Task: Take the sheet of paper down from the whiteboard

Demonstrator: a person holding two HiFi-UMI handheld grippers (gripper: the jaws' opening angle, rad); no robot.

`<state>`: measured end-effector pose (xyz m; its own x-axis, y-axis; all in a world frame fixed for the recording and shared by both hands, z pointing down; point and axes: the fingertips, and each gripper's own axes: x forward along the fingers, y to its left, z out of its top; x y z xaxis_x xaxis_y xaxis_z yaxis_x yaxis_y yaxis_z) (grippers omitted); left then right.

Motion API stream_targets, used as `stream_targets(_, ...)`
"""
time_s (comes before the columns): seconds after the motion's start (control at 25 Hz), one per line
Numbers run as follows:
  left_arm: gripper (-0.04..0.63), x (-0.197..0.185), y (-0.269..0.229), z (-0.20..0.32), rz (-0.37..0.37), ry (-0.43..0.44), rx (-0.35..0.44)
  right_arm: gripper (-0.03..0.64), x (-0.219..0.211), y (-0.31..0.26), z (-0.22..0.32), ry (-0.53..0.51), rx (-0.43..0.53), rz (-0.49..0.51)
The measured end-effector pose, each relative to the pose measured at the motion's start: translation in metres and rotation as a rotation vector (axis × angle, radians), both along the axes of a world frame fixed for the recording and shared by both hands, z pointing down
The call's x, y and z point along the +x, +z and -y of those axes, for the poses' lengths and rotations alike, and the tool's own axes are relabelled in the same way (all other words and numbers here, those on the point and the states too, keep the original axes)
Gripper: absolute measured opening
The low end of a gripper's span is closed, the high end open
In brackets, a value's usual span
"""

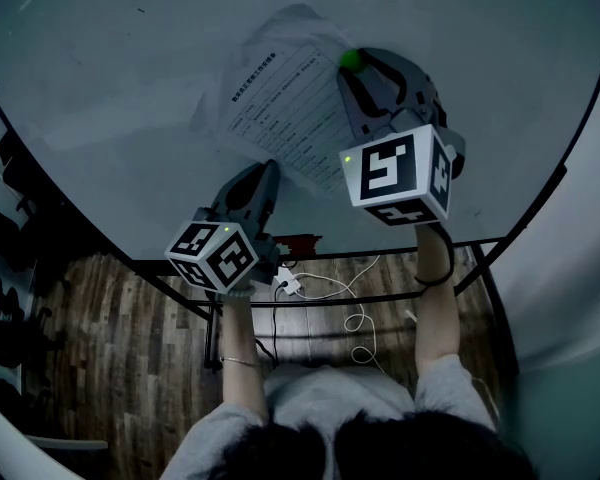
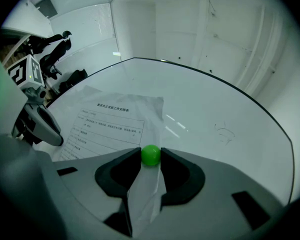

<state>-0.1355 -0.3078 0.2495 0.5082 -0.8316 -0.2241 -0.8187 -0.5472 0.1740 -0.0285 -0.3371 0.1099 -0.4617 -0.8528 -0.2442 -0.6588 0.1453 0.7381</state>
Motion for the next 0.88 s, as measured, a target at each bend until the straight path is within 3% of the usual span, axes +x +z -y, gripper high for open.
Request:
stream_targets(0.56, 0.005, -0.002, 0.000, 0.000, 0.002, -0.010, -0.006, 0.121, 0.007, -0.006, 0.004, -0.019, -0.014, 0.039)
stream_targets(0.88, 0.005, -0.019, 0.032, -0.015, 0.032, -0.056, -0.045, 0.121, 0.009, 0.003, -0.012, -0.027, -0.003, 0.069)
